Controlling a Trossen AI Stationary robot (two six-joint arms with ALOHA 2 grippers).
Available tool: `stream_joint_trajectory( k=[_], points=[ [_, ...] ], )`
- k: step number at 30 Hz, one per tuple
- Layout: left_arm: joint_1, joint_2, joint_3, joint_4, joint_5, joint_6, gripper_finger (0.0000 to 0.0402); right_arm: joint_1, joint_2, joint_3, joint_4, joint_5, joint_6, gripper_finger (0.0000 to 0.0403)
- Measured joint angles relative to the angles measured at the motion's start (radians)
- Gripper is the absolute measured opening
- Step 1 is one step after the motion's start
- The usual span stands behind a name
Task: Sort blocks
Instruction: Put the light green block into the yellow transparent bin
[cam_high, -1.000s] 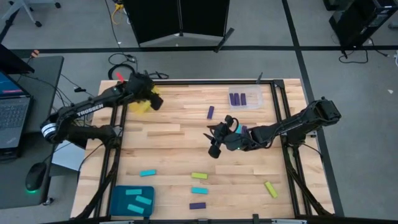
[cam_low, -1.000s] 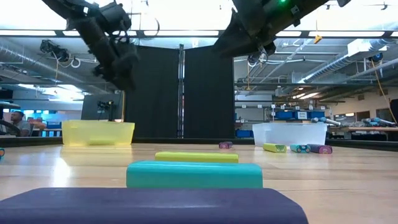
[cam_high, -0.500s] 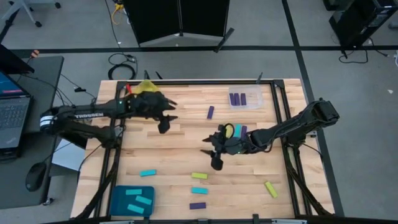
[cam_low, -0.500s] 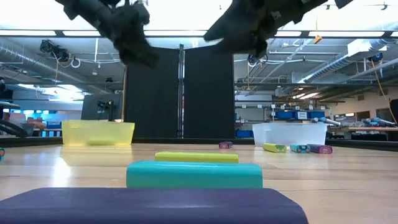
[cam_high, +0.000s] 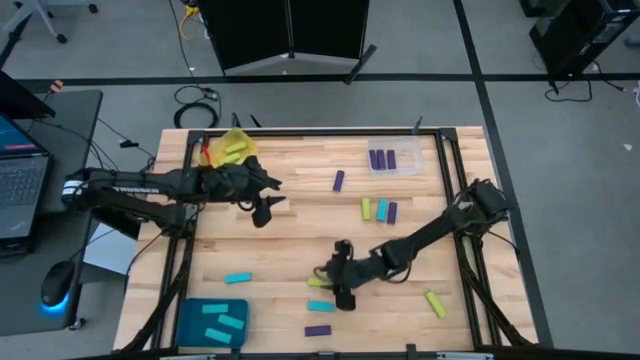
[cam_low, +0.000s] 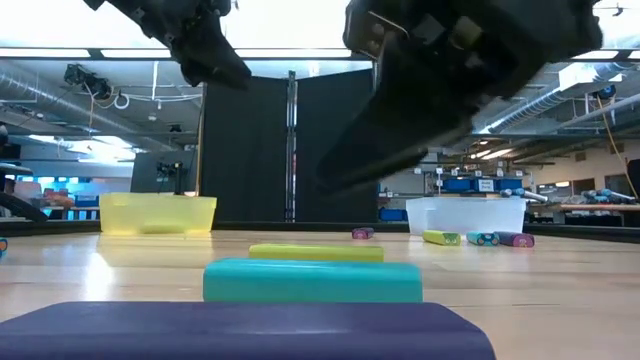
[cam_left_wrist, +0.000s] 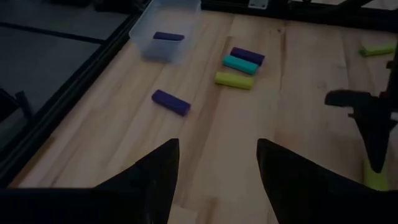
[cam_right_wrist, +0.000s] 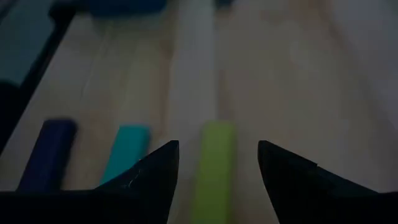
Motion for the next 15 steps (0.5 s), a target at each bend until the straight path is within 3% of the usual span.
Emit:
stream_joint_trajectory(
  k=[8,15],
  points=[
    [-0.038,0.000,0.000,0.007,-0.049,-0.018,0.0222,0.022,0.087,0.136,-0.182,0.020,0.029,0.0253],
    [-0.063,0.000,0.000,0.001,-0.062,-0.024,0.0222,0.022,0.129,0.155,-0.255,0.016,0.064,0.0258]
  ],
)
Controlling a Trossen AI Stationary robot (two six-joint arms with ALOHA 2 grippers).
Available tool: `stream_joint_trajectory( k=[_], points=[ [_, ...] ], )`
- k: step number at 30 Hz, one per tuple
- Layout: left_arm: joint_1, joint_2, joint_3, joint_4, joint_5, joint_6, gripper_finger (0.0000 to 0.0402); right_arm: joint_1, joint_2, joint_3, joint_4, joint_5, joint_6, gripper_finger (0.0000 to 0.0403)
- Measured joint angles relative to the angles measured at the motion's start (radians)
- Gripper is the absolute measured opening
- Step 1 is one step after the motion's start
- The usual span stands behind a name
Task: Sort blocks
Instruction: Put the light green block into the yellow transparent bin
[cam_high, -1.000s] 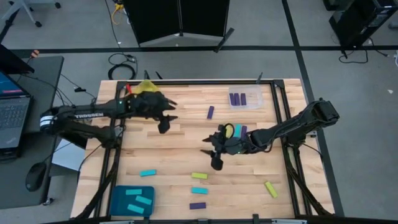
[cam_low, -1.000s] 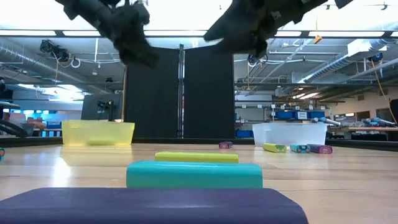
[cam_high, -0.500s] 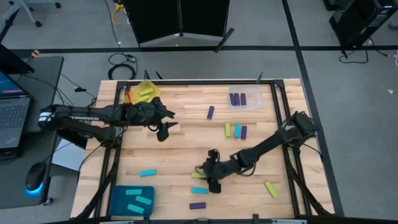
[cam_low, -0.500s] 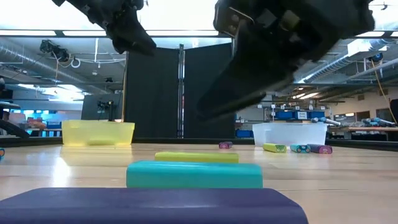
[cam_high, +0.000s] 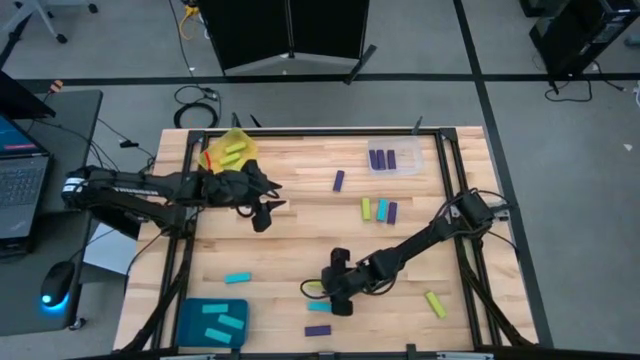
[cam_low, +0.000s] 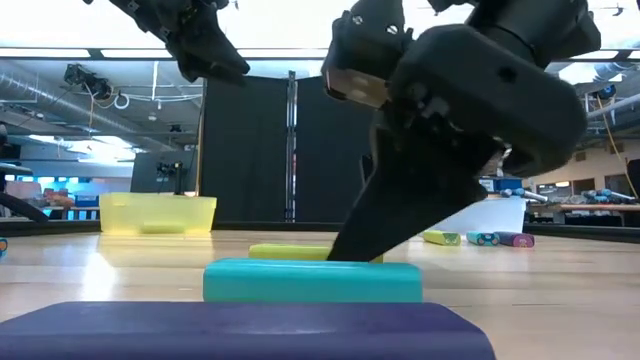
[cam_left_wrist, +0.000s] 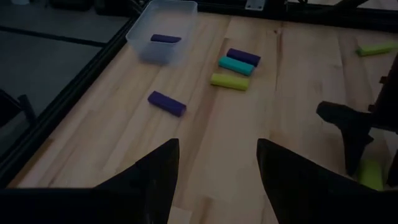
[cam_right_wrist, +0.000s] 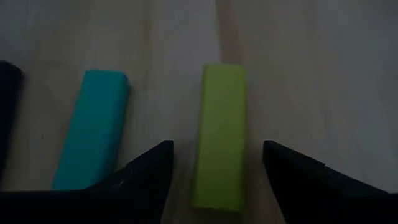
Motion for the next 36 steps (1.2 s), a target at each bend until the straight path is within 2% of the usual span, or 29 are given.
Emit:
stream_joint_trajectory(
  k=[6,14,20,26,30,36],
  points=[
    [-0.006,0.000,0.000,0.000,-0.007,-0.001,0.0222,-0.010,0.020,0.005,-0.026,-0.003,0.060,0.0223],
    [-0.006,-0.004,0.000,0.006,-0.009,-0.020,0.0222,-0.016,0.022,0.006,-0.067,-0.011,0.061,0.0120],
    [-0.006,-0.069,0.000,0.007,0.009,-0.022,0.0223,-0.028,0.022,0.004,-0.069,-0.014,0.024,0.0120],
    [-0.006,-0.212,0.000,-0.004,0.014,-0.022,0.0223,-0.063,-0.018,-0.007,-0.036,0.014,-0.098,0.0120],
    [-0.006,-0.307,0.000,-0.043,0.014,-0.022,0.0223,-0.124,-0.074,-0.005,0.023,0.064,-0.190,0.0120],
    [-0.006,-0.419,0.000,-0.116,-0.017,-0.018,0.0223,-0.255,-0.100,0.013,0.146,0.020,-0.317,0.0120]
  ],
)
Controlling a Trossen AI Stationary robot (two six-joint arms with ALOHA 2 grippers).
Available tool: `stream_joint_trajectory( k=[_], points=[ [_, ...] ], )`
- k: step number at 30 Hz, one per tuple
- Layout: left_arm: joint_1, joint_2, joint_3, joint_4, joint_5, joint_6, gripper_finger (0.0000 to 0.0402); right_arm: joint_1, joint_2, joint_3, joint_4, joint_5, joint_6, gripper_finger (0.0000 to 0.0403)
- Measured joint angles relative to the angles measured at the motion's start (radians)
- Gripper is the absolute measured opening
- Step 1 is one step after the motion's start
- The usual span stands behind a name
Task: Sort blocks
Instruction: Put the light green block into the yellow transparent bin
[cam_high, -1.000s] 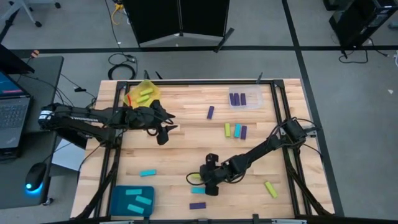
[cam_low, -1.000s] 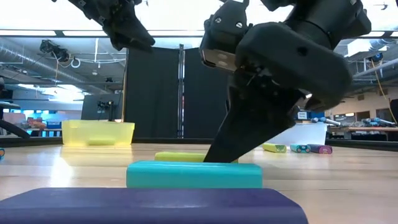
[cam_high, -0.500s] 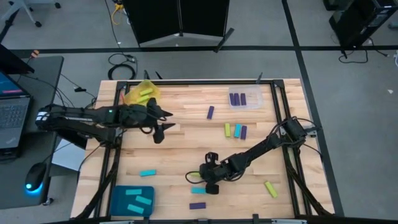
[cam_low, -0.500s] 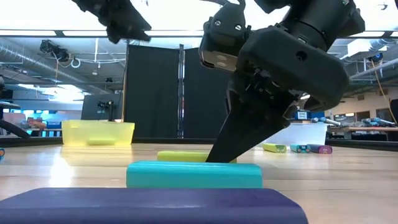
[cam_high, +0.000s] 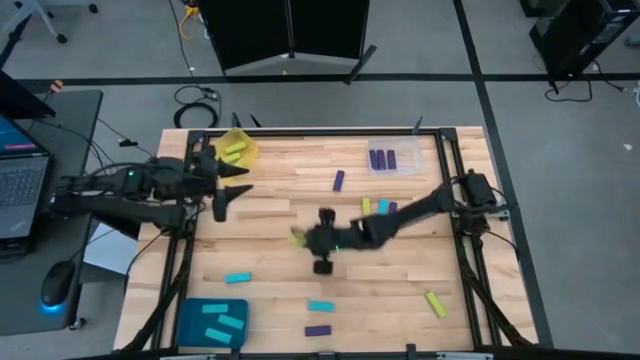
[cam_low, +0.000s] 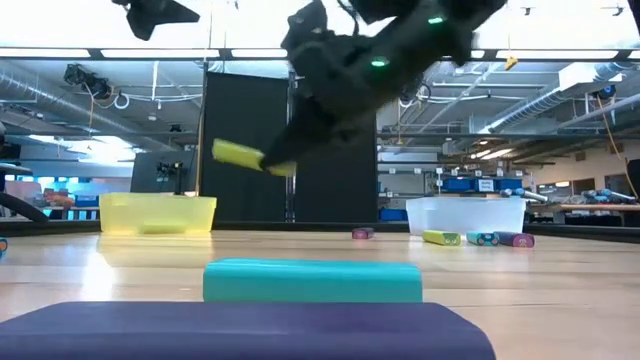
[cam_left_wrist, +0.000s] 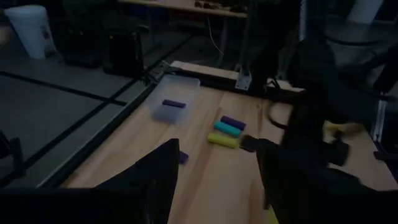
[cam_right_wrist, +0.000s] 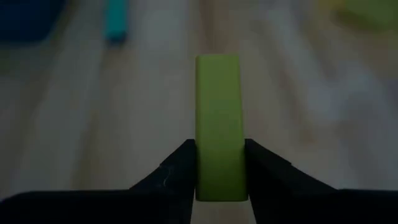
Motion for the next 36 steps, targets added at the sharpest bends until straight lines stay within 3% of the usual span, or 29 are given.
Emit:
stream_joint_trajectory(
  k=[11,24,27,36],
  points=[
    [0.000,-0.089,0.000,0.009,0.015,0.092,0.0223,-0.265,0.153,0.395,0.015,-0.131,-0.140,0.0120],
    [0.000,-0.212,0.000,0.060,0.210,0.155,0.0223,-0.450,0.632,1.139,-0.076,-0.276,-0.086,0.0120],
    [0.000,-0.222,0.000,0.064,0.243,0.155,0.0223,-0.478,0.657,1.091,0.076,-0.278,-0.032,0.0120],
    [0.000,-0.223,0.000,0.059,0.248,0.189,0.0223,-0.541,0.669,1.092,0.162,-0.222,0.080,0.0120]
  ],
)
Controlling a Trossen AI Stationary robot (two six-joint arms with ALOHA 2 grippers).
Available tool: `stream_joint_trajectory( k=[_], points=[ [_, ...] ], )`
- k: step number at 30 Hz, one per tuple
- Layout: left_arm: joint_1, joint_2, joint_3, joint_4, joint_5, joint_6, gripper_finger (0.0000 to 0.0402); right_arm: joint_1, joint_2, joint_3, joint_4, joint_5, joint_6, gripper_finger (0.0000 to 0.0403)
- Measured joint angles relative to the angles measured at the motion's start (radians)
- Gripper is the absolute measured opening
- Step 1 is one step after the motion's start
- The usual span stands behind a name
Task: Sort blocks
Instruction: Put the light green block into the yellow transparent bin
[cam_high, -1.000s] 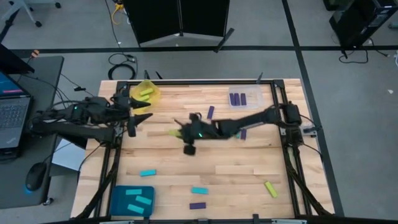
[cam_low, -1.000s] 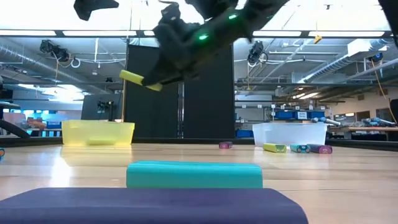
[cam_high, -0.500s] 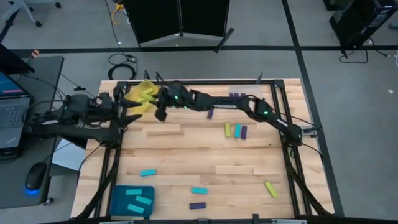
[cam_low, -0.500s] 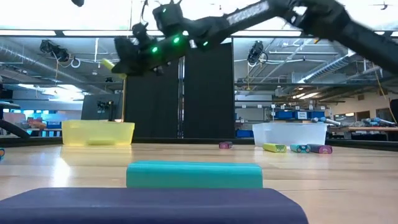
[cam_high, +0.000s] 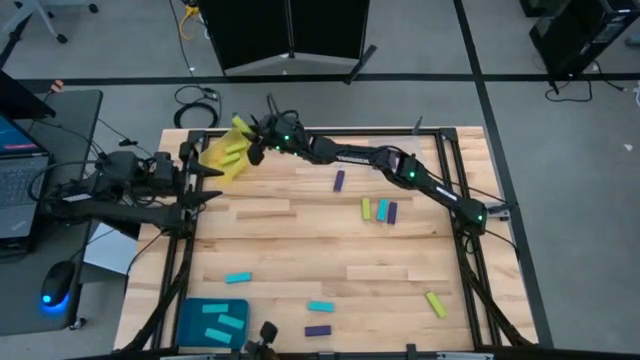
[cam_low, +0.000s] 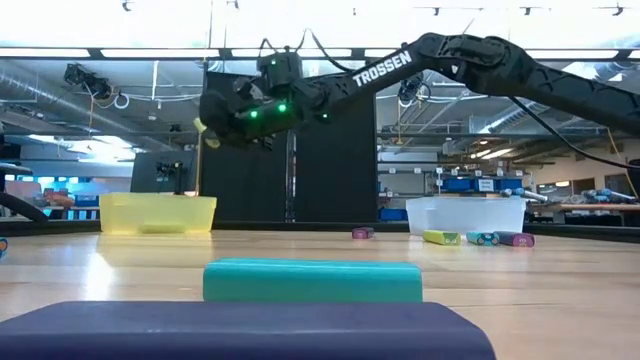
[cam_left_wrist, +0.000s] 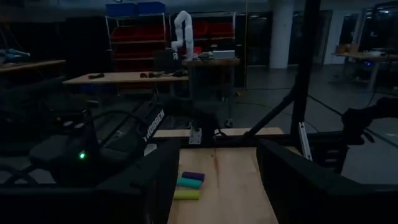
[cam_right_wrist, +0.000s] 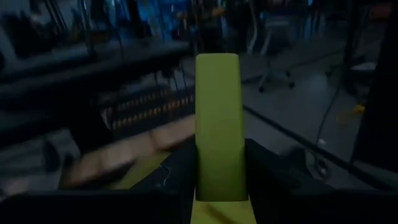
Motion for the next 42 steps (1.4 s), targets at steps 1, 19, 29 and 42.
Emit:
stream_joint_trajectory(
  k=[1,19,29,42],
  points=[
    [0.000,0.000,0.000,0.000,0.000,0.005,0.0223,-0.004,0.000,0.000,0.028,0.000,0.023,0.0120],
    [0.000,0.000,0.000,-0.008,0.000,0.004,0.0223,-0.031,0.148,0.054,0.266,-0.124,0.333,0.0120],
    [0.000,0.000,0.000,-0.007,0.000,0.016,0.0223,-0.029,0.148,0.053,0.196,-0.124,0.297,0.0120],
    [0.000,0.000,0.000,-0.005,-0.002,0.018,0.0223,-0.029,0.148,0.053,0.168,-0.112,0.281,0.0120]
  ],
)
